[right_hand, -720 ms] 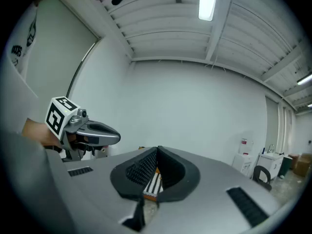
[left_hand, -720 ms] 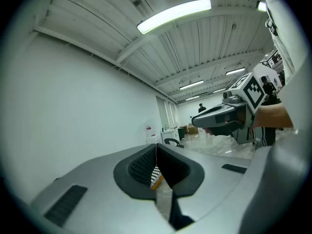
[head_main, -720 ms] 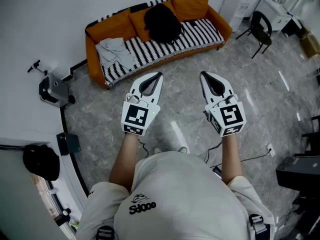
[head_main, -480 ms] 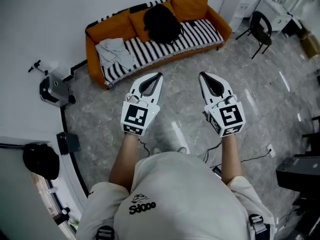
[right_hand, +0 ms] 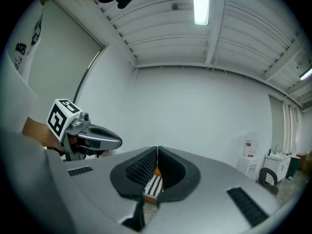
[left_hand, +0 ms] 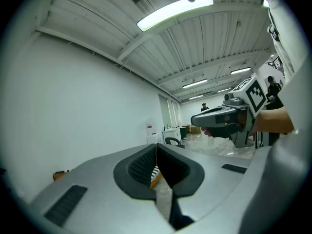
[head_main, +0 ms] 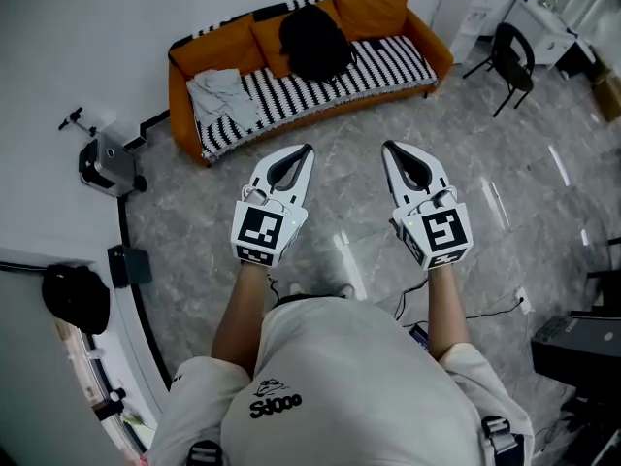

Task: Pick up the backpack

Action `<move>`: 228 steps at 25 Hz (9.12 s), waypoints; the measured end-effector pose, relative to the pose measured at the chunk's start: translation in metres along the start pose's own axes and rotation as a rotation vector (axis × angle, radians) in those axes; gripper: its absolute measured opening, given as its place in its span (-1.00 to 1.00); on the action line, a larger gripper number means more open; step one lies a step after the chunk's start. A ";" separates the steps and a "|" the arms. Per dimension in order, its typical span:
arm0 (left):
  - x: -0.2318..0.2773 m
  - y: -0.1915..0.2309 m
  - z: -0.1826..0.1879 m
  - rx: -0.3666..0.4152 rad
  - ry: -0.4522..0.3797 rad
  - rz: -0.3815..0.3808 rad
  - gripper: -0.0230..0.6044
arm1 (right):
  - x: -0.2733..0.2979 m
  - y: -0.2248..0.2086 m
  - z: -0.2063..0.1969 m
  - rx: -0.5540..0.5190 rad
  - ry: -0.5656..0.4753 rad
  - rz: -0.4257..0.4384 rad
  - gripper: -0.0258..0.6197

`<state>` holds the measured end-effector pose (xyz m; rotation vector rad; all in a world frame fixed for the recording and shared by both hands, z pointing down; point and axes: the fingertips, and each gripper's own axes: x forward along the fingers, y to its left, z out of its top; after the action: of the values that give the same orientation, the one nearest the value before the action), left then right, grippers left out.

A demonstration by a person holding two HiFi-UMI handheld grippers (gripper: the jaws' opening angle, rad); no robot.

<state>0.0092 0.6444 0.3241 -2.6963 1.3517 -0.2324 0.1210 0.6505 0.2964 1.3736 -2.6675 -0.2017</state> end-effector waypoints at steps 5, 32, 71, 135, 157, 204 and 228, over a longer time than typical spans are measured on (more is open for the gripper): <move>0.013 -0.021 -0.003 -0.008 0.005 0.025 -0.86 | -0.010 -0.015 -0.009 0.012 -0.011 0.054 -0.82; 0.231 0.168 -0.051 -0.047 0.007 -0.011 -0.86 | 0.235 -0.159 -0.057 0.048 0.050 -0.008 -0.82; 0.382 0.451 -0.117 -0.133 0.048 -0.060 -0.86 | 0.535 -0.219 -0.072 0.069 0.149 -0.082 -0.82; 0.942 0.676 -0.366 0.222 0.796 -0.177 -0.36 | 0.909 -0.602 -0.268 0.280 0.357 0.088 -0.82; 0.971 0.709 -0.434 0.595 0.778 -0.344 -0.28 | 0.945 -0.534 -0.284 0.369 0.439 -0.084 -0.82; 0.970 0.703 -0.375 0.791 0.606 -0.068 -0.84 | 0.909 -0.555 -0.299 0.384 0.451 -0.098 -0.82; 0.922 0.723 -0.171 0.799 0.434 0.062 -0.84 | 0.895 -0.578 -0.197 0.268 0.259 -0.086 -0.82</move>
<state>-0.0461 -0.5326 0.4456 -1.9789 1.0862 -1.1275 0.1018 -0.4235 0.4380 1.4725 -2.4882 0.3166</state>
